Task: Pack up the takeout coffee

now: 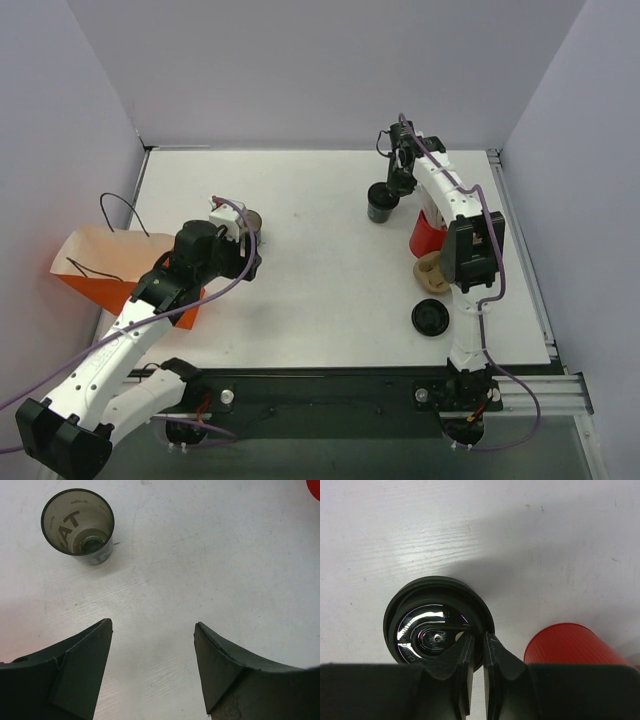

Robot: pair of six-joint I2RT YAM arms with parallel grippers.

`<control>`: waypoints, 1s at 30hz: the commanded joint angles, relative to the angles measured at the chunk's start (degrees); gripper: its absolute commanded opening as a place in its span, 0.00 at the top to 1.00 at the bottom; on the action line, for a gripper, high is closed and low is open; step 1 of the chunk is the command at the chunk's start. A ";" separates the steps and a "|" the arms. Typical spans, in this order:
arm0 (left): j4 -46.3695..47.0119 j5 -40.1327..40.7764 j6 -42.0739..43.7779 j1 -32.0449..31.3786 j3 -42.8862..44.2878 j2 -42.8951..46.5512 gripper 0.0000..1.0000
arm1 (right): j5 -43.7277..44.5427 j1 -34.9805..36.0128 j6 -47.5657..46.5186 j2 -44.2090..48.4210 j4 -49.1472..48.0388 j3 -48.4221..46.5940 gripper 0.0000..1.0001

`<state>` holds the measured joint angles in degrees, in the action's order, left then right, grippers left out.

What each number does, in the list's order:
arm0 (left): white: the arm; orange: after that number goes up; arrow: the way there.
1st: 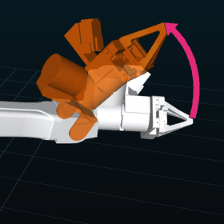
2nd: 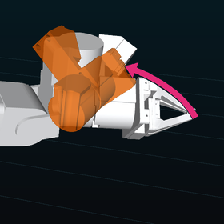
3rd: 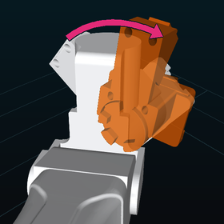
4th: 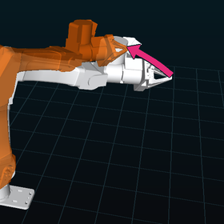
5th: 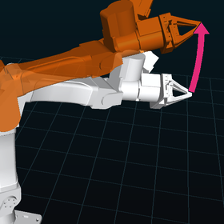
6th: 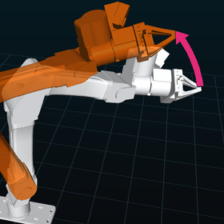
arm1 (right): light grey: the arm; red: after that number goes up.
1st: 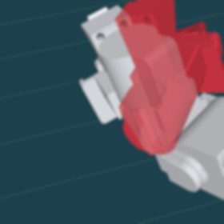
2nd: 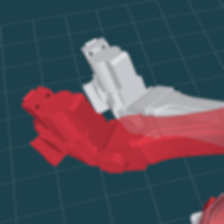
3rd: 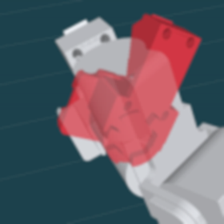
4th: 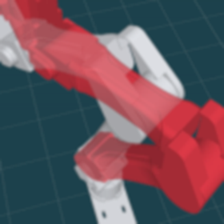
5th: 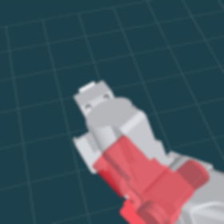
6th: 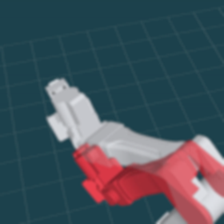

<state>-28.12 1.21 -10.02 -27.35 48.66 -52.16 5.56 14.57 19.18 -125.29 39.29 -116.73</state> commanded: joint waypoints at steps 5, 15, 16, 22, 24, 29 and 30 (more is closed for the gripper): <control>1.22 5.54 -1.57 -0.24 -0.67 3.11 0.14 | -0.55 -0.86 0.07 0.84 2.37 -3.33 0.73; -13.25 7.31 -2.99 -0.16 17.01 3.74 0.03 | -8.98 0.63 -0.98 13.92 3.43 -0.19 0.63; -16.24 8.10 -2.46 -0.16 20.30 1.73 0.05 | -9.69 1.33 -1.51 15.85 3.43 0.96 0.60; -35.94 19.69 1.75 0.11 41.49 -2.77 0.20 | -14.61 6.60 -0.46 31.59 0.54 14.13 0.49; -40.07 24.61 2.55 0.20 44.74 -3.21 0.20 | -16.10 8.54 0.59 36.16 -0.44 16.96 0.46; -40.52 25.59 3.70 0.63 40.47 -4.26 0.22 | -20.75 11.79 4.89 44.16 -3.60 25.92 0.46; -41.05 26.38 3.00 0.72 38.37 -5.22 0.23 | -21.90 11.80 5.34 46.09 -3.78 26.89 0.45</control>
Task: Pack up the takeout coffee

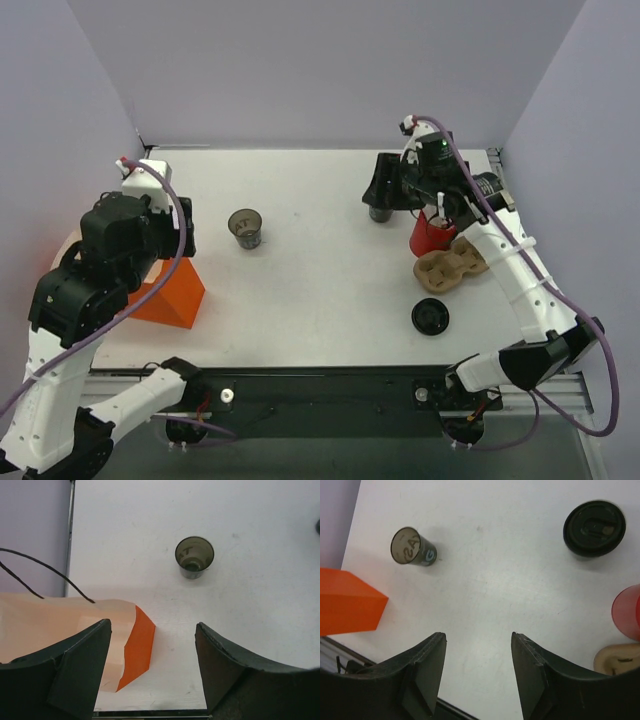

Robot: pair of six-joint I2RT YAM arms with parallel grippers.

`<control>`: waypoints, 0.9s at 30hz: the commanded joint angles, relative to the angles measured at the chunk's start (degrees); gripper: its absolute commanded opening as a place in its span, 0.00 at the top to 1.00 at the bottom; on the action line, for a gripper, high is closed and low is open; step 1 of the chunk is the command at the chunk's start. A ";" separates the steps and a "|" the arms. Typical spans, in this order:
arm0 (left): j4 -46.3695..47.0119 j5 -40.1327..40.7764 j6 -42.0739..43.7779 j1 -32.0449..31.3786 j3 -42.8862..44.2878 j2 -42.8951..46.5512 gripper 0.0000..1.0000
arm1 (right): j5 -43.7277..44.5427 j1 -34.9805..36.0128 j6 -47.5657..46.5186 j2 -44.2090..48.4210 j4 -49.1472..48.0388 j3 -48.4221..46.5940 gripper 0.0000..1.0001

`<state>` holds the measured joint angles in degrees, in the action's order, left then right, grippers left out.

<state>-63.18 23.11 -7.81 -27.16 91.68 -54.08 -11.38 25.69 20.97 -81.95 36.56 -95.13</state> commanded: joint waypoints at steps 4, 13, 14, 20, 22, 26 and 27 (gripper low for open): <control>-9.32 4.40 -3.07 1.58 -10.01 -4.54 0.24 | -10.14 0.32 5.22 6.80 1.14 6.72 0.45; -9.50 2.66 -5.46 5.80 -12.24 -6.91 0.31 | -15.33 -0.38 7.94 8.65 3.34 3.38 0.44; -9.68 0.64 -5.63 5.71 -9.79 -7.00 0.32 | -17.00 -0.47 7.94 8.30 3.87 3.11 0.45; -12.40 0.97 -7.74 6.06 -9.76 -8.48 0.55 | -15.96 -0.64 7.51 5.84 8.26 -1.19 0.45; -12.93 0.36 -10.18 5.98 -13.27 -8.93 0.70 | -15.96 -0.73 7.24 4.88 9.23 -3.30 0.45; -12.06 -0.88 -11.08 6.06 -14.95 -9.10 0.70 | -17.98 -2.05 7.25 3.56 11.69 -6.37 0.46; -13.36 -0.36 -11.34 6.06 -13.73 -9.72 0.71 | -16.93 -2.22 7.15 3.38 12.22 -7.16 0.46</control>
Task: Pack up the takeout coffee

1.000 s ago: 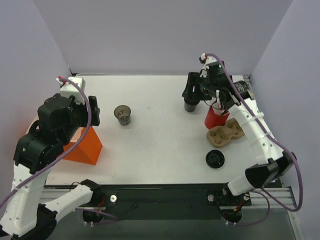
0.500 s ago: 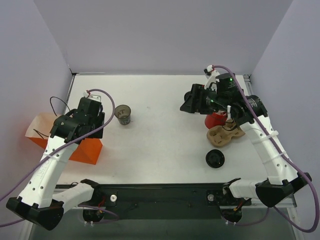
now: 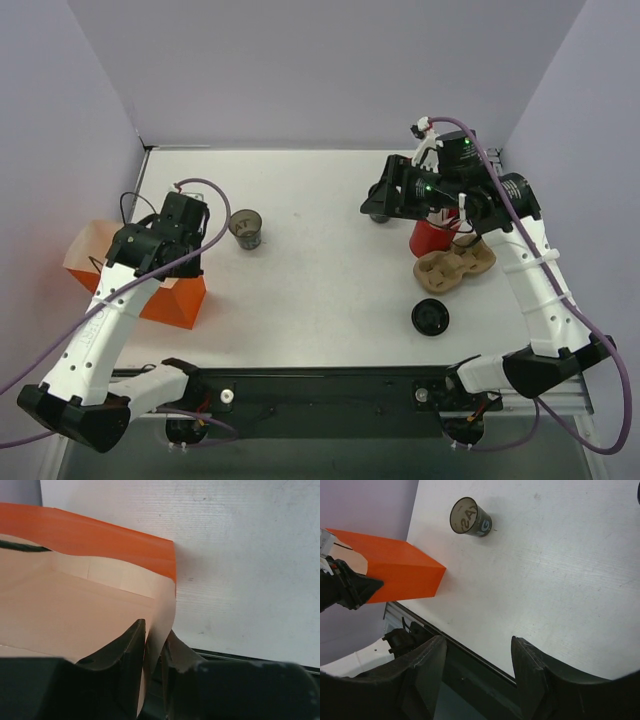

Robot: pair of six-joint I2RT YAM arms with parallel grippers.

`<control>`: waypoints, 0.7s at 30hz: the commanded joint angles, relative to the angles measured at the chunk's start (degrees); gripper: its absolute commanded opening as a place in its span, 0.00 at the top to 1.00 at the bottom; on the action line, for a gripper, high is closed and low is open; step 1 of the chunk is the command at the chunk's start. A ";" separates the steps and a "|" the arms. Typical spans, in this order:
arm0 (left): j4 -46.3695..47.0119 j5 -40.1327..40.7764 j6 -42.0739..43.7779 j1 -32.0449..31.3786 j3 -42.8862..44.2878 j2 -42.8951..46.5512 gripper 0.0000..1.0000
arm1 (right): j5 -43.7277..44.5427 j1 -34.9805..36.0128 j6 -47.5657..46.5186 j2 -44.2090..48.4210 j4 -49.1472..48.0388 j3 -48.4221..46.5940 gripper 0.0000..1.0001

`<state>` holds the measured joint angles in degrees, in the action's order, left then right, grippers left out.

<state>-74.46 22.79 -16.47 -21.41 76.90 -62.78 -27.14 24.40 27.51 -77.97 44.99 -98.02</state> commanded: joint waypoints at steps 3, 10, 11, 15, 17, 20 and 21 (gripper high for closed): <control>-3.06 -2.03 -4.18 0.23 2.90 -1.90 0.82 | -1.60 -2.34 0.36 -1.30 5.89 -7.62 0.46; -6.84 -12.14 -14.35 -3.63 14.32 -1.12 1.00 | 0.24 -3.39 1.41 -0.07 7.21 -9.74 0.46; -7.02 -12.24 -16.29 -6.51 14.24 -0.85 1.00 | -0.02 -3.66 1.67 0.19 7.21 -9.56 0.46; -3.95 -11.54 -27.09 -16.72 10.21 0.03 1.00 | 1.64 -4.45 1.41 1.24 8.36 -8.95 0.46; -0.80 -10.75 -29.49 -20.32 8.10 -1.19 1.00 | 2.87 -4.63 1.41 2.03 8.97 -8.42 0.45; 3.77 -7.85 -31.96 -26.39 9.92 -5.32 1.00 | 4.97 -4.80 1.23 3.26 9.85 -7.98 0.46; 4.75 -7.32 -31.87 -28.40 10.98 -6.81 1.00 | 5.60 -4.89 1.23 3.62 10.11 -7.72 0.45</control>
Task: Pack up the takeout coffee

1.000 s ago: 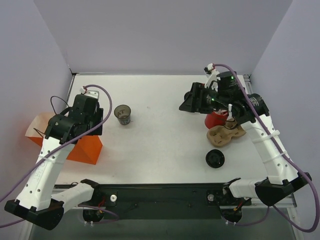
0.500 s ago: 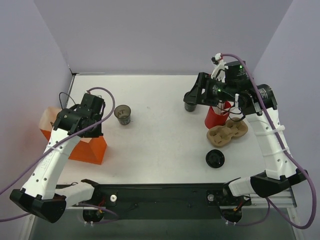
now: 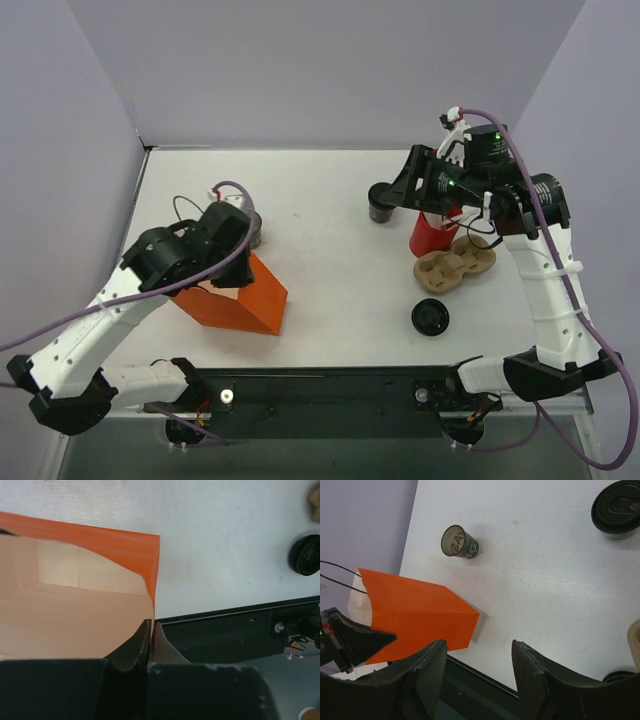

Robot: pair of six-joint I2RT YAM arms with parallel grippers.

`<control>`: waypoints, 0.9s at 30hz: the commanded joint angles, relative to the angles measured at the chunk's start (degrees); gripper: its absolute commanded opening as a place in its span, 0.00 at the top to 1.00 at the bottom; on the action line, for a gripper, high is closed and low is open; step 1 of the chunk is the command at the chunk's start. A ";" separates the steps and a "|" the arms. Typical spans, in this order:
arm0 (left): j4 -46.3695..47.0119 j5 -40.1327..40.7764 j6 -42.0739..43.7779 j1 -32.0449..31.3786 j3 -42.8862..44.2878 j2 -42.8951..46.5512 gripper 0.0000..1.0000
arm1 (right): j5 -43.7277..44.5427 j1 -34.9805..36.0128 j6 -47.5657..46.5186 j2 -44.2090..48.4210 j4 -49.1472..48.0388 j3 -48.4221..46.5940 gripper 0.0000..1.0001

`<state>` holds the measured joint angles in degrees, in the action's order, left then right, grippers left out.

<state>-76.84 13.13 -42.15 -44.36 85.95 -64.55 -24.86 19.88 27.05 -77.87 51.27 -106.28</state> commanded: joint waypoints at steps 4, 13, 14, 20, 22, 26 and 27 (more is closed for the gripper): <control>10.30 4.01 -4.61 -8.37 9.22 -15.74 1.00 | 5.96 -0.46 1.52 5.44 5.33 1.25 0.45; 17.24 4.81 -4.52 -11.10 16.00 -26.05 1.00 | 12.02 -1.77 1.34 10.80 8.23 4.06 0.45; 17.60 4.28 -4.26 -11.10 16.17 -26.58 1.00 | 12.73 -2.03 1.34 11.24 8.58 4.32 0.45; 18.48 2.43 -4.34 -12.50 18.45 -29.22 1.00 | 14.31 -2.48 1.43 13.53 9.12 6.52 0.45; 17.78 1.73 -4.52 -12.68 19.42 -30.01 1.00 | 14.49 -2.57 1.95 13.70 9.20 6.61 0.45; 17.25 0.33 -4.26 -13.30 20.66 -30.72 0.87 | 14.93 -2.74 2.48 14.06 9.12 6.26 0.45; 17.25 -0.11 -4.17 -13.30 21.01 -30.72 0.79 | 14.93 -2.74 2.66 14.14 9.20 6.26 0.45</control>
<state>-61.78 14.98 -45.65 -57.19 103.24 -95.55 -11.11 17.58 27.14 -64.38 57.49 -100.14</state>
